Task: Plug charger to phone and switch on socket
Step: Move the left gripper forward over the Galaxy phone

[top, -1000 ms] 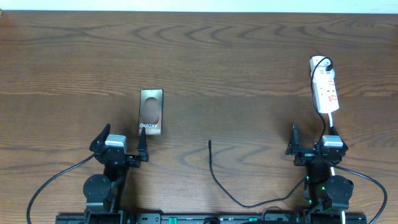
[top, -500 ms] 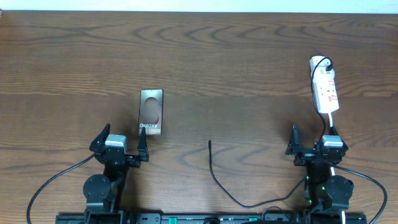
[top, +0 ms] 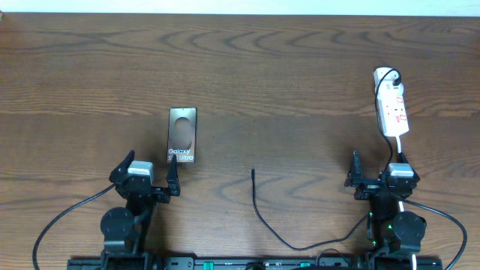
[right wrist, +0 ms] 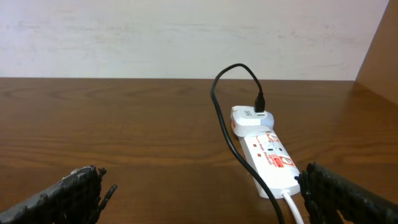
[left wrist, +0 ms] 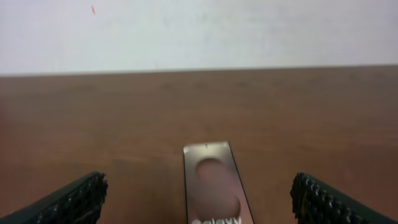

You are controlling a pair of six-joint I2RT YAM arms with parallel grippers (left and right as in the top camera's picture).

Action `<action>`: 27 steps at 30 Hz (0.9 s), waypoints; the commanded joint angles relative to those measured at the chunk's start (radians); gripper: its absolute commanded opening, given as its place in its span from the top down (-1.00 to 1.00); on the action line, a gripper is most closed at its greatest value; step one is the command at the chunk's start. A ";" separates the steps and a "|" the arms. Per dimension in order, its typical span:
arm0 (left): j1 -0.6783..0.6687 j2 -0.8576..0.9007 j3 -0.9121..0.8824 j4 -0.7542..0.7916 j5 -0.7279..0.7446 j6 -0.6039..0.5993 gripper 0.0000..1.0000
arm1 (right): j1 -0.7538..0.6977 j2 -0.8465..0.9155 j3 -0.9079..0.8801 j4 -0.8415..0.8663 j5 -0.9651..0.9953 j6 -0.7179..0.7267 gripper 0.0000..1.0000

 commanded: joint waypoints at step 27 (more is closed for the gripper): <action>0.004 1.249 1.092 -0.668 -0.042 -0.019 -0.89 | 0.009 -0.005 -0.002 -0.005 0.008 -0.001 -0.99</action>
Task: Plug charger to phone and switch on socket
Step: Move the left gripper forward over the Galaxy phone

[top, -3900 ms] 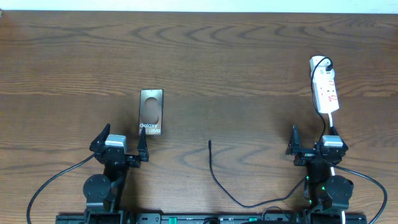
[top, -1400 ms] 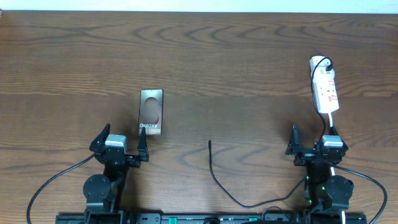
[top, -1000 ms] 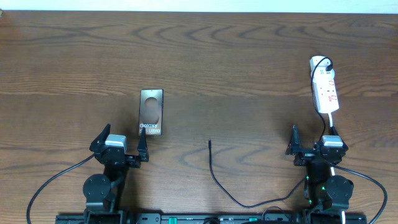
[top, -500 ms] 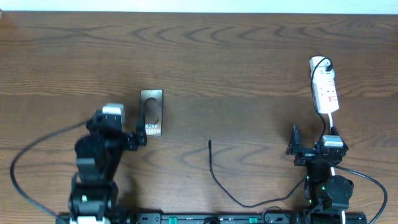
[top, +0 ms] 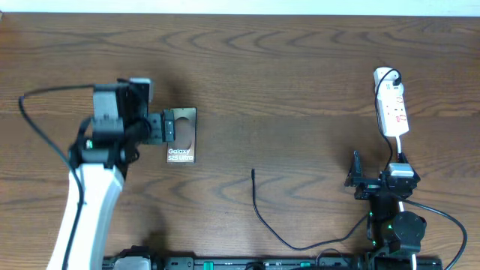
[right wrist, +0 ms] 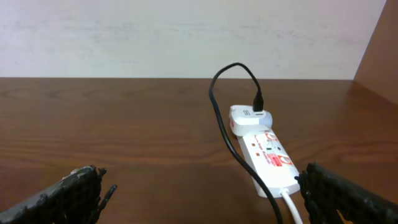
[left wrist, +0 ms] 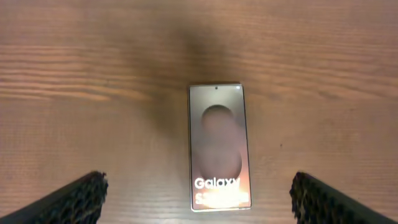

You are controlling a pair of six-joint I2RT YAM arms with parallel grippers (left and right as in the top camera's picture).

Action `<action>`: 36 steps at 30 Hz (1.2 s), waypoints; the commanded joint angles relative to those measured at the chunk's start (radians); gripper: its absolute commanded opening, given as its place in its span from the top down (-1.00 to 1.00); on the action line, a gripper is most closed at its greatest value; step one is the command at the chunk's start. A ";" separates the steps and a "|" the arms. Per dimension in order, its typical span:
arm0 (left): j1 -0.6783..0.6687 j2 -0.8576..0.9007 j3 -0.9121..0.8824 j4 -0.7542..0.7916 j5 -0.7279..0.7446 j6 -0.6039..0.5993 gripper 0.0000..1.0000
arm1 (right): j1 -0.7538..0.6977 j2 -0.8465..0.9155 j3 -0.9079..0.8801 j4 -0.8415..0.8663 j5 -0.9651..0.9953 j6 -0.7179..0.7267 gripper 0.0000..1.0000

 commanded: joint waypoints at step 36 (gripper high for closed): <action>0.003 0.213 0.248 -0.281 -0.002 -0.005 -0.96 | 0.009 -0.006 -0.002 -0.004 0.004 -0.001 -0.99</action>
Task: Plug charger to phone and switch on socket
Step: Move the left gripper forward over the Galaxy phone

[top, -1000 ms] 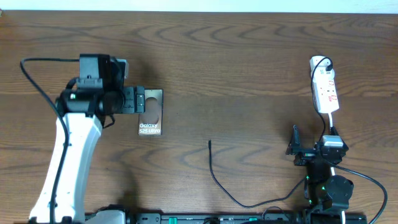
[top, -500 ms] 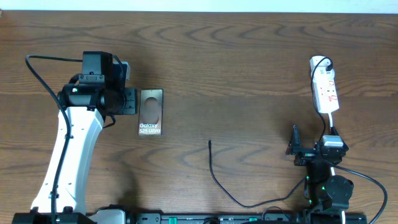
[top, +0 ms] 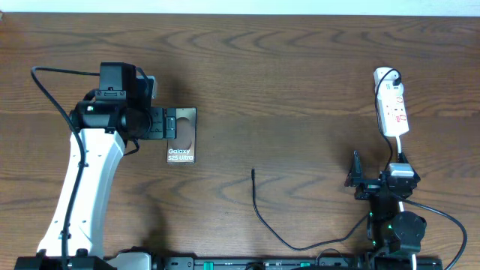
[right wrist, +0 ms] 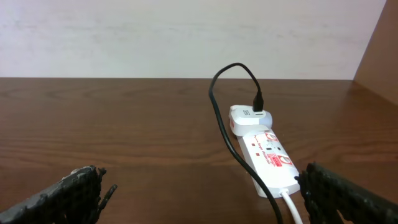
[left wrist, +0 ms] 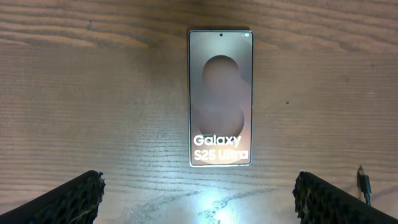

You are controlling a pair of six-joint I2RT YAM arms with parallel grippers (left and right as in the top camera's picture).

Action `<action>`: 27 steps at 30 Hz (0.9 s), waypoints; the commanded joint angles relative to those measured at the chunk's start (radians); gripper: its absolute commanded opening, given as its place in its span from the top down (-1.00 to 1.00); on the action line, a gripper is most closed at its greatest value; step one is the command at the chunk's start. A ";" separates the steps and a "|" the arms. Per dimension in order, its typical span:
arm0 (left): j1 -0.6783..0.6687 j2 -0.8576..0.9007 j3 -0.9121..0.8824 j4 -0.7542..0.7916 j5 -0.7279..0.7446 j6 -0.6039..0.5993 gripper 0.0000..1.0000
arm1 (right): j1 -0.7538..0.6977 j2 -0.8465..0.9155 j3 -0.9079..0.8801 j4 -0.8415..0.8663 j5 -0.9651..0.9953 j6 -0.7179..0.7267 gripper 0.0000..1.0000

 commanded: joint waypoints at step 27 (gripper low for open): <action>0.003 0.330 0.187 -0.095 -0.006 0.007 -0.95 | 0.009 -0.006 -0.002 -0.004 0.004 -0.001 -0.99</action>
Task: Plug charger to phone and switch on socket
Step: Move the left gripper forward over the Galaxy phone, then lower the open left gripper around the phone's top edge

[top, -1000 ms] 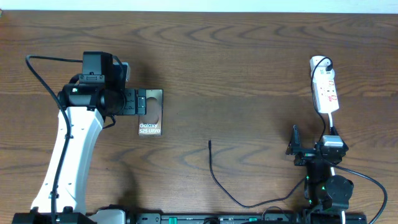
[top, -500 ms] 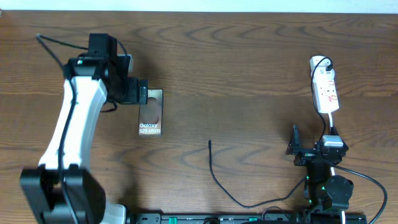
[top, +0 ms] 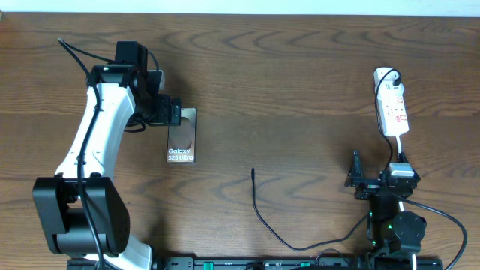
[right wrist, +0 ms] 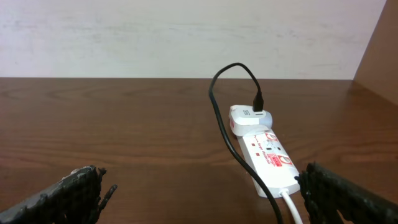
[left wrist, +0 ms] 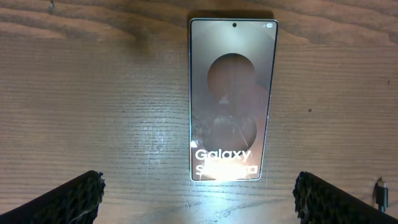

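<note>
A phone [top: 181, 141] lies face up on the wooden table, screen lit with "Galaxy" lettering; in the left wrist view the phone [left wrist: 231, 99] fills the centre. My left gripper [top: 172, 114] hangs open above its far end, fingers [left wrist: 68, 199] wide apart and holding nothing. The black charger cable has its free plug tip [top: 253, 172] on the table right of the phone and loops toward the near edge. The white socket strip [top: 391, 105] lies at the far right with a white charger block [right wrist: 249, 118] plugged in. My right gripper [top: 379, 172] rests open near the table's front edge.
A white mains lead [right wrist: 292, 205] leaves the near end of the strip beside my right gripper. The cable's plug tip [left wrist: 380, 191] shows at the lower right edge of the left wrist view. A pale wall stands behind the table.
My left gripper has shifted from the phone's left side toward its far end, and the phone looks larger in the wrist view. Phone, cable and right arm have not moved.
Both arms were parked at the near edge, the left gripper just in front of the phone. Then the left arm was raised beside the phone, looking down on it. It stayed above the phone, open, and now hangs closer over its far end.
</note>
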You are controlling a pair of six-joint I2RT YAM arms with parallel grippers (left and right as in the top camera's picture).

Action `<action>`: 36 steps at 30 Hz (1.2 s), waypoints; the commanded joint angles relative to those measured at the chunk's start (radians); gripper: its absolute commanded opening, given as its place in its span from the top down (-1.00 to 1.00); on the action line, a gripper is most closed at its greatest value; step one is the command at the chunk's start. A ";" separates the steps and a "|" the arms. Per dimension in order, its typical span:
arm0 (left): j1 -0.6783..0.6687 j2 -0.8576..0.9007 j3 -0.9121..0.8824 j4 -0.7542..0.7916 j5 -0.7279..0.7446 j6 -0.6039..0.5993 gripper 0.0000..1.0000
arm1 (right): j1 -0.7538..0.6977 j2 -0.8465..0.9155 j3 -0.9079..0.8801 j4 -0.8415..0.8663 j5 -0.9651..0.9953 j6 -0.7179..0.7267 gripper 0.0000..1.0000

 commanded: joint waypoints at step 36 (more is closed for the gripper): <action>-0.073 0.220 -0.058 0.137 -0.009 -0.002 -0.95 | 0.009 -0.006 -0.002 -0.004 0.004 -0.001 -0.99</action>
